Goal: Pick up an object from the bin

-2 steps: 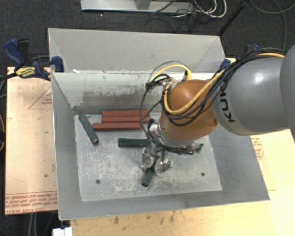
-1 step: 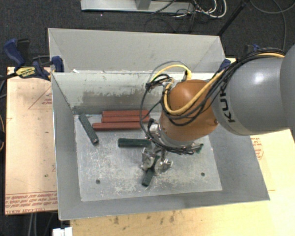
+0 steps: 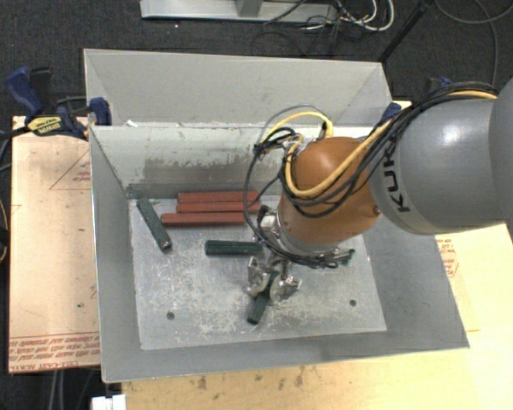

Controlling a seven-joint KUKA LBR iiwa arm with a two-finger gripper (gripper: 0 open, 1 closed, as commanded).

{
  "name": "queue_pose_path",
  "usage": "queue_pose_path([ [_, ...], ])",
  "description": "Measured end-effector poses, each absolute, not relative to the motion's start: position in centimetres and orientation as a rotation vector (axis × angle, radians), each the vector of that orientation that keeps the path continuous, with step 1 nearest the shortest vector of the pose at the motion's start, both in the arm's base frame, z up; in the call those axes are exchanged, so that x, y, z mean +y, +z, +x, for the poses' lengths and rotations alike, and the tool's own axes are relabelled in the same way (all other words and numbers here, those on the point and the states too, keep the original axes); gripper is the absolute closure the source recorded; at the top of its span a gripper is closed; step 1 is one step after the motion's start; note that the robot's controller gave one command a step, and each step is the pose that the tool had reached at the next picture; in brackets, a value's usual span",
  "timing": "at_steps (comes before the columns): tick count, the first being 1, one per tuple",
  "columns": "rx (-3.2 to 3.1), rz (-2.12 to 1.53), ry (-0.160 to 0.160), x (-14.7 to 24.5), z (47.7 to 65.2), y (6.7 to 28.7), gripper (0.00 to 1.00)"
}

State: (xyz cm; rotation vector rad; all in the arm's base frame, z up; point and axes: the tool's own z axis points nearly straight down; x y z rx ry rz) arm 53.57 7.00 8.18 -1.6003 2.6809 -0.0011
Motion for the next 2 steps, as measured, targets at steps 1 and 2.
queue_pose_path([
  [1, 2.695, -1.609, 0.005, 6.9, 53.2, 9.0, 1.00],
  [2, 2.700, -1.608, 0.005, 6.9, 53.2, 10.9, 1.00],
])
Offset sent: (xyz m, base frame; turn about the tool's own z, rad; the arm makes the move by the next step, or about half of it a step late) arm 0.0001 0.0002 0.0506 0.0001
